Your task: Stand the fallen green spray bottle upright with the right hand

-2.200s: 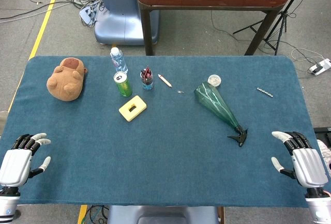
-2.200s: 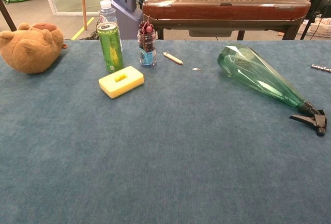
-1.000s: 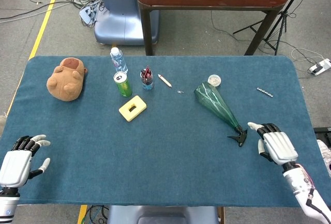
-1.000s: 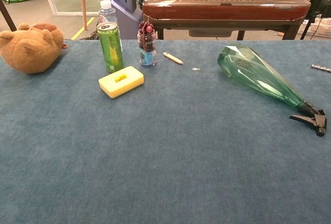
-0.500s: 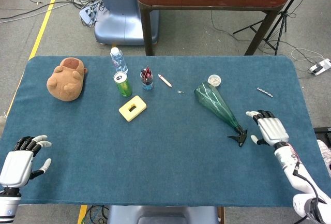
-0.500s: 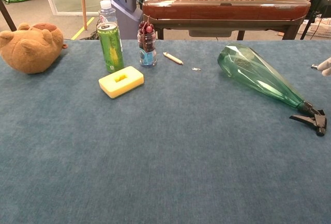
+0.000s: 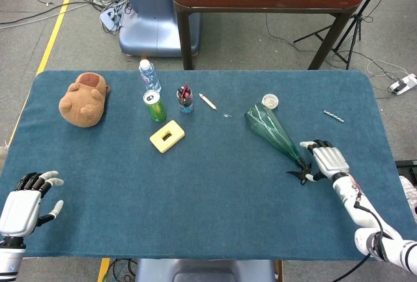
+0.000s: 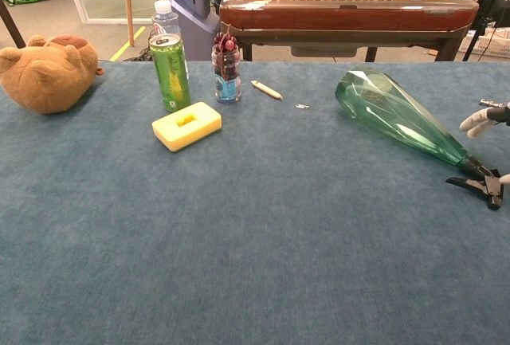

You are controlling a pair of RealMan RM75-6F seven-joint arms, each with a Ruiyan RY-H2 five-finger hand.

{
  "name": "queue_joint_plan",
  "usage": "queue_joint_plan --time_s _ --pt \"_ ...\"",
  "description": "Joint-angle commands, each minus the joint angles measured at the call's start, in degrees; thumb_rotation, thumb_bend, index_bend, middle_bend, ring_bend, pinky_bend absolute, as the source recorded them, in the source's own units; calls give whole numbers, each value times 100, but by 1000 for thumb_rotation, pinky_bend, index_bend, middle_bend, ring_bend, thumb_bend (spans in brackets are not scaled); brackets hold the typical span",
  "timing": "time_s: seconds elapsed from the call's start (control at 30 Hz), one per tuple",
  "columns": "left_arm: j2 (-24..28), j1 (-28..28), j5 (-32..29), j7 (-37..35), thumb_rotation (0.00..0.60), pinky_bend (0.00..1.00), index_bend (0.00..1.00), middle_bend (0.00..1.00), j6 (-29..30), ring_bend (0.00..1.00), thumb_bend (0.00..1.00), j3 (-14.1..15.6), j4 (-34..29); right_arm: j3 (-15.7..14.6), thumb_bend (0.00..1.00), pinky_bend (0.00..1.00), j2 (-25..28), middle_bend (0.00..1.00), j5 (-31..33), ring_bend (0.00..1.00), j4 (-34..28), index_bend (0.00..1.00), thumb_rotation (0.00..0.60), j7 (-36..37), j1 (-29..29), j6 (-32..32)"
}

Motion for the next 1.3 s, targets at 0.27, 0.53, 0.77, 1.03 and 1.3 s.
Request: queue_joint_plan --time_s 0.27,0.53,0.77,1.03,1.3 --pt "20 1 10 -26 600 139 366 248 27 213 333 -18 3 -132 203 103 -46 160 -456 57 -225 150 600 515 69 -162" --pt "26 41 -9 -141 600 139 367 248 87 213 333 -29 94 -218 204 102 -11 162 -997 57 -781 150 600 1019 162 -238" --pt "56 102 -46 -224 600 139 367 248 150 213 333 -31 154 -344 211 102 56 164 -1630 58 -1318 150 600 1425 265 -201" --pt "78 147 -44 -262 600 139 367 248 194 213 333 -23 165 -415 311 102 503 176 -2356 58 -1880 150 600 1124 162 627" --pt "67 137 54 -257 600 139 367 248 214 213 333 -8 130 57 635 102 198 188 -2143 58 -1704 150 600 697 583 700"
